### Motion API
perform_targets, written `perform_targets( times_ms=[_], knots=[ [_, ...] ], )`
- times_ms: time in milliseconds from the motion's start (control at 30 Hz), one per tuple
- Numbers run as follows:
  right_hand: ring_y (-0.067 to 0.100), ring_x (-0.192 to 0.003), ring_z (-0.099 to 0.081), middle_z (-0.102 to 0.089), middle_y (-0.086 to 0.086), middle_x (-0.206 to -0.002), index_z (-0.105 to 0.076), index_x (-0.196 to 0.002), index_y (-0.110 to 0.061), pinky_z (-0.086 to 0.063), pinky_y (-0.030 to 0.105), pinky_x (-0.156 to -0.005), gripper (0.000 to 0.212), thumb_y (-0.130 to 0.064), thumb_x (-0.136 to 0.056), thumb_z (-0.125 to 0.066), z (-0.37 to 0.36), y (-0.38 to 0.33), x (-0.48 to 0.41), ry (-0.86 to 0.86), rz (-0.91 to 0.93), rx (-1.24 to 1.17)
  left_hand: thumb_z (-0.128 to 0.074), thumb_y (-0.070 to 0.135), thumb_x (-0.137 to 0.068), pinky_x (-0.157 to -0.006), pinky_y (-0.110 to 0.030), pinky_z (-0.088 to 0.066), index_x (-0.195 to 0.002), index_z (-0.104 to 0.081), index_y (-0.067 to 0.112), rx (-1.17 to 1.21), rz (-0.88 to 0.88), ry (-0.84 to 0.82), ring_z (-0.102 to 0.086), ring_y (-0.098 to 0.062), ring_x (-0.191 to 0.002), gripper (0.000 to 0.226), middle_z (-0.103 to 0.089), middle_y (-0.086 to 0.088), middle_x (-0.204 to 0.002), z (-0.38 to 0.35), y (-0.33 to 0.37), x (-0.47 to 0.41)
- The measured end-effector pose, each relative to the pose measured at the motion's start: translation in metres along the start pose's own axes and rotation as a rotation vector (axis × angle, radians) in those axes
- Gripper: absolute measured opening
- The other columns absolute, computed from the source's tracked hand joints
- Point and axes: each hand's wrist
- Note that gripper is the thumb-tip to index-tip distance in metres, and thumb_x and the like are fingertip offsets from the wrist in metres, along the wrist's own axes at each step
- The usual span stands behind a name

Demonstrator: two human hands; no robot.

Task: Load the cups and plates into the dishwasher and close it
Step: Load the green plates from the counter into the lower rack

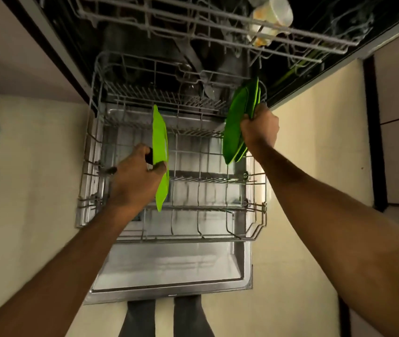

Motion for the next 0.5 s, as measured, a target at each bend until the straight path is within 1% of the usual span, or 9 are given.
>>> perform_targets(
  times_ms=[67,133,233,300,333,400,433,467,500],
  knots=[
    [0.033,-0.082,-0.062,-0.067,0.017,-0.093,-0.059,-0.101,-0.009,-0.038,0.029,-0.062,0.019,-0.015,-0.083,-0.056,-0.006,0.0,-0.01,0.009,0.027,0.022,-0.065,0.03,-0.087,-0.072,-0.046,-0.056,-0.094,-0.052,0.023,0.05,0.017,0.011,-0.066,-0.024,-0.08,0.016,-0.065,0.002,-0.092,-0.006,-0.002,-0.002],
    [0.035,-0.083,-0.063,-0.068,0.016,-0.093,-0.058,-0.102,-0.009,-0.041,0.031,-0.061,0.019,-0.015,-0.084,-0.055,-0.013,0.001,-0.019,0.014,0.055,0.046,-0.064,0.028,-0.088,-0.07,-0.045,-0.057,-0.095,-0.052,0.022,0.085,0.027,0.023,-0.067,-0.023,-0.076,0.016,-0.067,-0.001,-0.092,-0.011,-0.004,-0.003],
    [0.033,-0.084,-0.064,-0.068,0.014,-0.093,-0.058,-0.106,-0.008,-0.043,0.03,-0.061,0.02,-0.017,-0.088,-0.055,-0.024,0.002,-0.03,0.01,0.096,0.076,-0.063,0.03,-0.089,-0.058,-0.031,-0.052,-0.095,-0.052,0.025,0.098,0.016,0.038,-0.064,-0.011,-0.064,0.014,-0.064,0.007,-0.079,-0.016,-0.007,-0.003],
    [0.028,-0.081,-0.062,-0.069,0.014,-0.096,-0.058,-0.109,-0.007,-0.039,0.027,-0.061,0.021,-0.018,-0.09,-0.056,-0.031,0.001,-0.034,0.027,0.113,0.099,-0.062,0.031,-0.089,-0.052,-0.024,-0.046,-0.095,-0.051,0.027,0.09,0.007,0.048,-0.062,-0.005,-0.062,0.013,-0.063,0.01,-0.077,-0.019,-0.007,-0.002],
    [0.024,-0.077,-0.058,-0.069,0.013,-0.097,-0.057,-0.109,-0.007,-0.036,0.026,-0.061,0.022,-0.019,-0.091,-0.056,-0.034,0.001,-0.036,0.034,0.117,0.103,-0.062,0.03,-0.09,-0.051,-0.023,-0.045,-0.095,-0.05,0.026,0.087,0.005,0.053,-0.061,-0.004,-0.062,0.013,-0.063,0.01,-0.078,-0.02,-0.007,-0.001],
    [0.016,-0.071,-0.049,-0.069,0.012,-0.097,-0.057,-0.111,-0.007,-0.035,0.024,-0.061,0.023,-0.021,-0.093,-0.057,-0.042,0.001,-0.037,0.03,0.122,0.104,-0.061,0.025,-0.09,-0.056,-0.025,-0.047,-0.096,-0.051,0.023,0.099,-0.002,0.063,-0.061,-0.004,-0.065,0.012,-0.062,0.009,-0.08,-0.022,-0.009,-0.001],
    [0.016,-0.071,-0.05,-0.069,0.012,-0.097,-0.057,-0.112,-0.007,-0.036,0.024,-0.061,0.023,-0.021,-0.093,-0.057,-0.046,0.002,-0.038,0.016,0.125,0.111,-0.061,0.022,-0.09,-0.059,-0.026,-0.048,-0.095,-0.051,0.022,0.114,-0.003,0.065,-0.061,-0.004,-0.065,0.012,-0.062,0.008,-0.081,-0.024,-0.009,0.0],
    [0.018,-0.073,-0.054,-0.069,0.012,-0.097,-0.057,-0.112,-0.007,-0.038,0.025,-0.061,0.024,-0.021,-0.094,-0.056,-0.049,0.002,-0.039,-0.003,0.123,0.122,-0.061,0.02,-0.089,-0.059,-0.026,-0.047,-0.094,-0.05,0.021,0.125,-0.012,0.07,-0.059,-0.002,-0.064,0.012,-0.061,0.009,-0.081,-0.025,-0.01,0.001],
    [0.022,-0.076,-0.059,-0.068,0.012,-0.097,-0.056,-0.113,-0.007,-0.04,0.027,-0.061,0.024,-0.022,-0.094,-0.055,-0.052,0.002,-0.04,-0.02,0.113,0.131,-0.062,0.018,-0.089,-0.058,-0.021,-0.046,-0.093,-0.05,0.02,0.123,-0.029,0.074,-0.059,-0.001,-0.062,0.013,-0.06,0.011,-0.081,-0.025,-0.01,0.002]
  ],
)
Point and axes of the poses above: each hand's wrist, its own x-axis away from the middle knuckle, its own z-axis out of the back of the hand, y = z × x
